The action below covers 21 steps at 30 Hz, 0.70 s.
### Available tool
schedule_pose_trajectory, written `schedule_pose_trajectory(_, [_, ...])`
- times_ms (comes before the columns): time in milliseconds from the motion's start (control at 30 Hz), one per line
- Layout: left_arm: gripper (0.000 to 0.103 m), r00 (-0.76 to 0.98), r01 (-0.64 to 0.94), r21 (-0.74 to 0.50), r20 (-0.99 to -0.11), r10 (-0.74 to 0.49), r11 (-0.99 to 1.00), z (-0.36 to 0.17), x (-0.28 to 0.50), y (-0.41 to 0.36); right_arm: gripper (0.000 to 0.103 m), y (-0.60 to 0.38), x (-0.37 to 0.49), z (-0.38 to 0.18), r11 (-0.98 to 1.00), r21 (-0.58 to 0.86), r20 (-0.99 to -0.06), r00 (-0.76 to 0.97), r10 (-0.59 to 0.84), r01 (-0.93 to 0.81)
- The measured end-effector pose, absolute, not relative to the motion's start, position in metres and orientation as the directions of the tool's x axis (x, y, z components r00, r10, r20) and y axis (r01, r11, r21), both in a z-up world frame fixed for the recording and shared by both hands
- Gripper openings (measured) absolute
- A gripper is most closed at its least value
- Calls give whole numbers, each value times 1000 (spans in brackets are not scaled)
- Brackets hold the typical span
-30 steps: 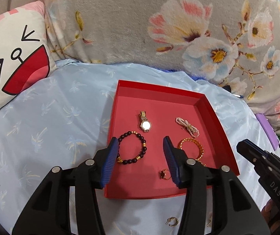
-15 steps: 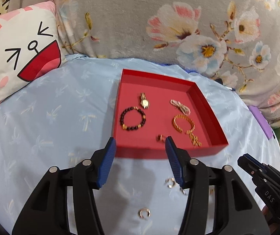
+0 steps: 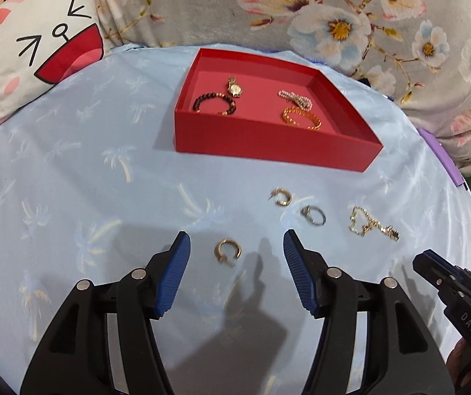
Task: Organize jewelry
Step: 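Grasp the gold hoop earring with the left gripper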
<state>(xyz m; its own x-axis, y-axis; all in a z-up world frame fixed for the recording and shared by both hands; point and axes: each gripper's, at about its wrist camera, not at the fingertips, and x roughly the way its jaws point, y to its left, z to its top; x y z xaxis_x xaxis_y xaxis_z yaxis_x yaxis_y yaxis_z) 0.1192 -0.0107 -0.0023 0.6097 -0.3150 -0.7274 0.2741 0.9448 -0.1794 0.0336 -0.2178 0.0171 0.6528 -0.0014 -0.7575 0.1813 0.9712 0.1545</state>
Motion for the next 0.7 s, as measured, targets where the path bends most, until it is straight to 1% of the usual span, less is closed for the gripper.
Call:
schedule_pose_trajectory(233, [57,621,265,-140,-733,-280,954,-11,115,-9,21,-214,30,6,968,176,-768,640,23,177])
schedule_pose_trajectory(467, [55,621,254,-131,-738,-266,958,-15,121,-11,21,-214,33,2,967,185,-772,634,31,177])
schedule_pose_trajectory(600, [50,621,260,-119,-740,-260,958,-15,122,-14,21,-215,33,1,966,187,-773,634,33,179])
schedule_pose_trajectory(700, [42,621,264,-113,-740,-258,958,-15,121,-16,21,-215,33,1,965,189,-773,634,33,180])
